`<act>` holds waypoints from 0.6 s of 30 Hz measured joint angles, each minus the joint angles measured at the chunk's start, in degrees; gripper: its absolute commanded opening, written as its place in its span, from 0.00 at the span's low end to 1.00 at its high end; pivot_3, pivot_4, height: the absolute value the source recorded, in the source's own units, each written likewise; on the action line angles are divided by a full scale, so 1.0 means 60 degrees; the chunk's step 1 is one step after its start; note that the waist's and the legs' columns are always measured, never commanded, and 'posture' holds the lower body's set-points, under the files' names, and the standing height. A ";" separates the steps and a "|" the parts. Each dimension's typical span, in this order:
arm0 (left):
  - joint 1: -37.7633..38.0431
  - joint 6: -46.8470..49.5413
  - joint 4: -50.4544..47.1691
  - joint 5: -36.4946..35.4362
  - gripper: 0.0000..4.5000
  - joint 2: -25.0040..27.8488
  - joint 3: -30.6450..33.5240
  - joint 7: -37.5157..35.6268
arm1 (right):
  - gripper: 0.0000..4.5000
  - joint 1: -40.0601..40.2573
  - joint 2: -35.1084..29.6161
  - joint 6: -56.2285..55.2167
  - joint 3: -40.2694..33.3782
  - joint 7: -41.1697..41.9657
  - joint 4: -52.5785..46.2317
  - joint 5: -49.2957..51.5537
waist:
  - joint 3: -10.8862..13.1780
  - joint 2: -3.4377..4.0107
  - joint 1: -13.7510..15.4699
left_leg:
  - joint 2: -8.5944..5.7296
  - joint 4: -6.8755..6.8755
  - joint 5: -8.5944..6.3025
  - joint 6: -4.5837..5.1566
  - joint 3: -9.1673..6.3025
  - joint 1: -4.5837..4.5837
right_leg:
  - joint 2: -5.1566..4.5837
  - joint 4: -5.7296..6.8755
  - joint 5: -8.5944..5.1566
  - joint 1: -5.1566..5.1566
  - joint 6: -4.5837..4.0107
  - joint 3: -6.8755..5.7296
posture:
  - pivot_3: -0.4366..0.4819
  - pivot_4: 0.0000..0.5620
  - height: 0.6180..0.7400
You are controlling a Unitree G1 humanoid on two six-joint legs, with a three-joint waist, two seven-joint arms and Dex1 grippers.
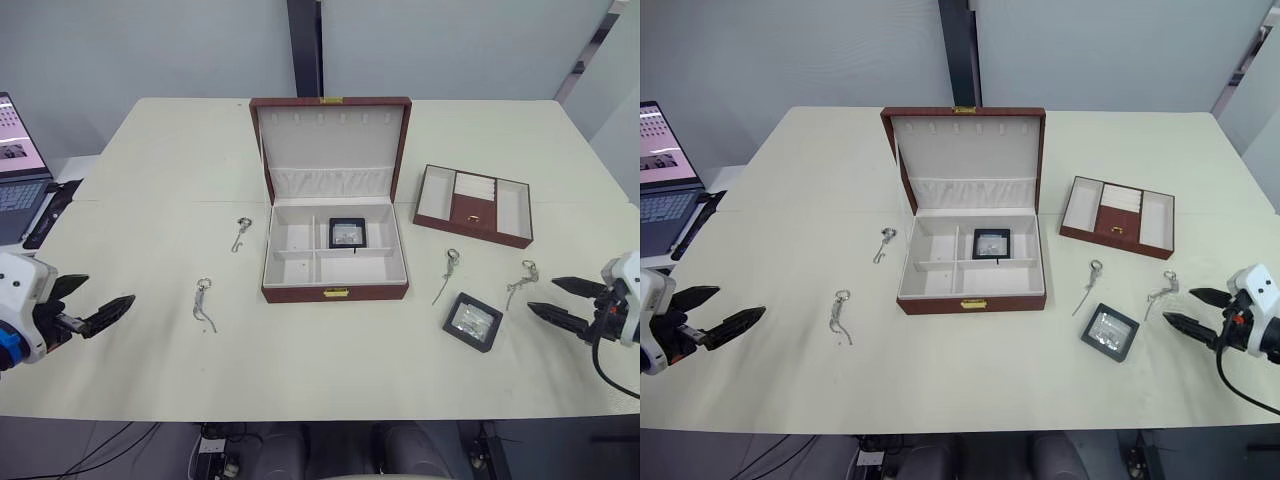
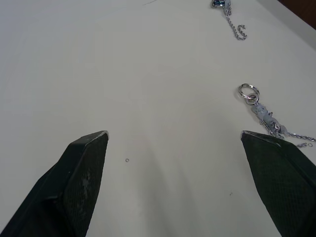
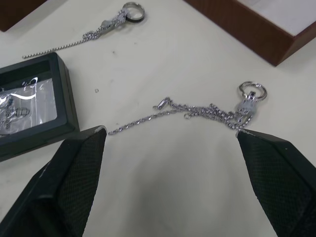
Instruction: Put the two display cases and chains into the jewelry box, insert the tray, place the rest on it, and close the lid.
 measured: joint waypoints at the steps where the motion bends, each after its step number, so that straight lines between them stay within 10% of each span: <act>1: 0.0022 0.0005 -0.0002 -0.0003 0.99 0.0004 -0.0001 -0.0001 | 1.00 -0.0002 -0.0015 -0.0001 0.0000 0.0001 -0.0001 0.0000 | 0.0000 0.0000 -0.0004 | 0.0001 0.0000 0.0000 0.0000 0.0000 0.0001 | 0.0000 0.0000 0.0000 0.0000 0.0000 0.0000 | 0.48 0.27 1.00; 18: 0.0171 0.0981 -0.1457 -0.0870 0.99 -0.0788 0.0254 0.1004 | 1.00 -0.0162 0.0201 0.0261 0.0005 -0.0021 -0.1040 0.0392 | -0.0001 0.0002 -0.0018 | 0.0005 -0.0003 0.0000 0.0000 0.0000 0.0001 | 0.0001 0.0001 0.0000 0.0001 0.0000 0.0003 | 0.48 0.27 1.00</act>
